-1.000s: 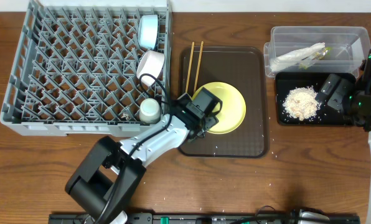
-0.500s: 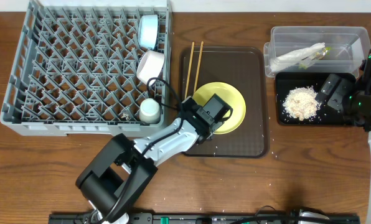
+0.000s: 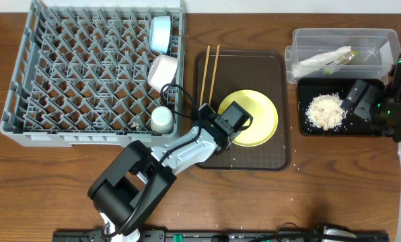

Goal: Sort waste into correct bins and load items into the dishwasher
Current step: 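Lift the yellow plate and carry it into the dish rack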

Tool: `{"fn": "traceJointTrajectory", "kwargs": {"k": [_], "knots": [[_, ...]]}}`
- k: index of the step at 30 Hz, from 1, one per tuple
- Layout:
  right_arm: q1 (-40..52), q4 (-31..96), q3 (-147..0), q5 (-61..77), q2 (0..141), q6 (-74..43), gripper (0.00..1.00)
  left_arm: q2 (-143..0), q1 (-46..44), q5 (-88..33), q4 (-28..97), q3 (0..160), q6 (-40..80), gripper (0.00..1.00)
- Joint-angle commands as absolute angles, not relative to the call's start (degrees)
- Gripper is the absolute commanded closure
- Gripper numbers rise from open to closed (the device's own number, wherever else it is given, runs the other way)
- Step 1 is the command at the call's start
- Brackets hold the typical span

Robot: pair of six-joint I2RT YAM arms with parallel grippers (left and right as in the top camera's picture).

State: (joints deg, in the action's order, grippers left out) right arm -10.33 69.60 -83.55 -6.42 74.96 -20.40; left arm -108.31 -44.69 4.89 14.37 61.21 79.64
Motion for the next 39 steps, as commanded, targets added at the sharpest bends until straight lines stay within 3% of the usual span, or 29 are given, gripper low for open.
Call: {"fn": "traceJointTrajectory", "kwargs": {"k": [1,11,27,39], "knots": [[-11.3,69.7,-84.1,-6.6,74.9,-21.2,0.01,-110.4,-44.7,4.6,15.7,59.4,75.5,0.93],[-11.3,69.7,-84.1,-6.6,74.9,-21.2,0.01,-100.6,-42.9,4.6,14.4,59.4,60.6,0.92],[-11.3,69.7,-84.1,-6.6,74.9,-21.2,0.01,-84.1,-37.1,4.1,14.7,59.4,46.7,0.93],[-11.3,69.7,-84.1,-6.6,74.9,-21.2,0.01,-74.5,-19.7,7.8,16.6,59.4,32.6,0.93]]}}
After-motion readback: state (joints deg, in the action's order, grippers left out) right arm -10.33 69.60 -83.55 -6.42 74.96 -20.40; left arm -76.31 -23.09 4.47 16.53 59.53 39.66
